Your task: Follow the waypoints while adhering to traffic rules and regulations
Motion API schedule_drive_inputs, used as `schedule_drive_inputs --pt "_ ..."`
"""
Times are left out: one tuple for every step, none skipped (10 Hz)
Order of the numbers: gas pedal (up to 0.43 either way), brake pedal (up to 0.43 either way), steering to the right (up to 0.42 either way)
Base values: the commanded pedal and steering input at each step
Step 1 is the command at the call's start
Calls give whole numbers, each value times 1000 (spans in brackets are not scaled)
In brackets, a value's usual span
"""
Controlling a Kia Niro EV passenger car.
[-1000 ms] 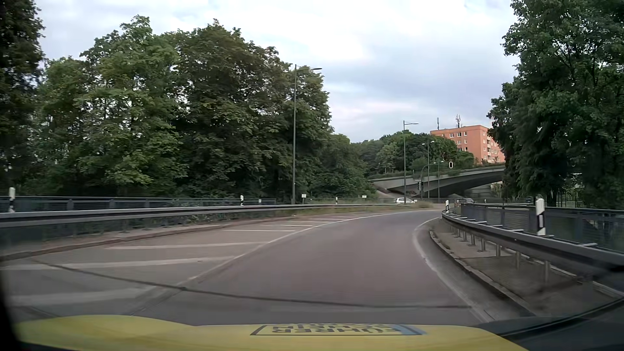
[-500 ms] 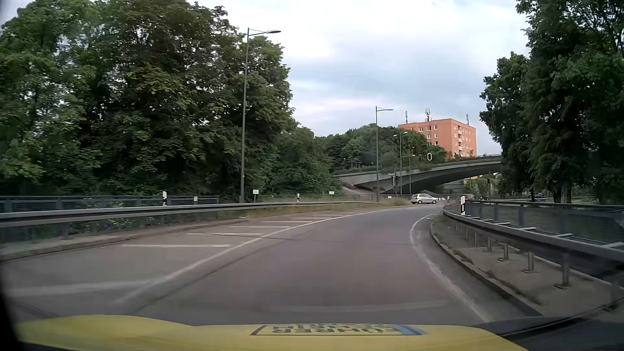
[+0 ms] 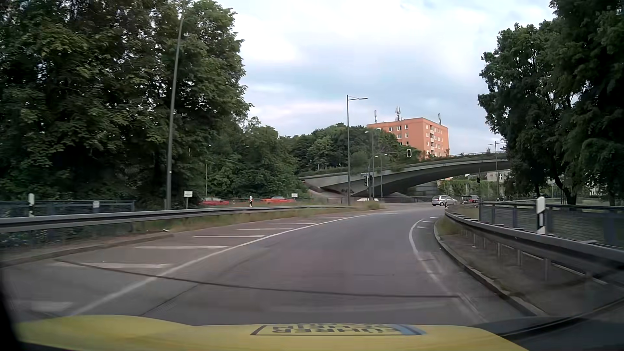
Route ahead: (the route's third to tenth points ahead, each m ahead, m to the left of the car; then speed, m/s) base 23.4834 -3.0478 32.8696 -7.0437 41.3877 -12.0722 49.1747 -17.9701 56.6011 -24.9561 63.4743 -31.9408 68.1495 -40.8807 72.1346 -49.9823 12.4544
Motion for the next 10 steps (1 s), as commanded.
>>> schedule_drive_inputs --pt "67 0 68" --pt "67 0 67" --pt "67 0 65" --pt "67 0 60" --pt "67 0 58" --pt "67 0 59" --pt "67 0 61" --pt "67 0 61" --pt "67 0 61" --pt "67 0 62"
